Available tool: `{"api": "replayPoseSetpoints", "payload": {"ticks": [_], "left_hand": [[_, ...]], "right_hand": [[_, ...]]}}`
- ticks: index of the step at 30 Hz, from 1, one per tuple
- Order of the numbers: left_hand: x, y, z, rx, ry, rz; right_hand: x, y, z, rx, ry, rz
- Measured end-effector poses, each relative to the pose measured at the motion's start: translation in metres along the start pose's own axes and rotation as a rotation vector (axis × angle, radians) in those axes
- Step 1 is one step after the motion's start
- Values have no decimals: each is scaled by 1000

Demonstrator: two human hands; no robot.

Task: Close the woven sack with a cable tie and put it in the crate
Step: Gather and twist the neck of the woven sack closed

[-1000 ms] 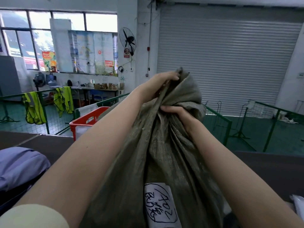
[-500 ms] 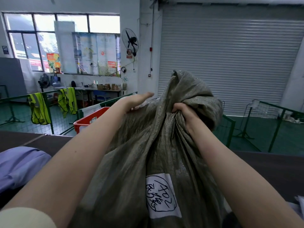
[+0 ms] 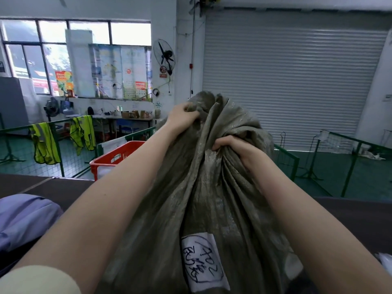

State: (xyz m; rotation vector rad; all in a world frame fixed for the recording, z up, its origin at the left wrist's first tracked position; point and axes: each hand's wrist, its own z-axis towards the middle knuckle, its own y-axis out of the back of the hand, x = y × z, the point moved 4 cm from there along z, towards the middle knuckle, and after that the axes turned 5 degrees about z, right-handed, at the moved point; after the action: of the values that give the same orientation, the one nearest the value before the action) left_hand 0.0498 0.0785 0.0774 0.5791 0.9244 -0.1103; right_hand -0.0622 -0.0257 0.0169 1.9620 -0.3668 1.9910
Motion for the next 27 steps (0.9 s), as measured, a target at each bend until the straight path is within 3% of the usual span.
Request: {"api": "replayPoseSetpoints", "payload": {"ticks": [4,7,9,13,15,19,21,23,25,27], "left_hand": [[-20,4,4,-7,-64,-233],[-32,1,2,37,-216,-300],[-40,-10,0,179,-271,-249],[-50,-32,-9,546,-204,-204],[-43,-32,-4,486,-198,-151],[-20,-7,9,105,-164,-173],[-6,10,7,-24,-74,-250],[15,24,2,-143,51,-158],[41,31,-9,-112,219,-32],[57,20,-27,206,391,-47]], "right_hand": [[0,-5,-3,168,-50,-40],[5,-12,4,169,26,-12],[7,-23,7,186,85,99],[-1,-45,18,246,170,461],[-6,-46,27,173,200,532],[-11,-38,31,65,106,609],[-12,-34,31,34,102,617],[-15,-33,33,29,82,609],[-16,-33,33,36,96,610],[-14,-30,32,62,147,590]]}}
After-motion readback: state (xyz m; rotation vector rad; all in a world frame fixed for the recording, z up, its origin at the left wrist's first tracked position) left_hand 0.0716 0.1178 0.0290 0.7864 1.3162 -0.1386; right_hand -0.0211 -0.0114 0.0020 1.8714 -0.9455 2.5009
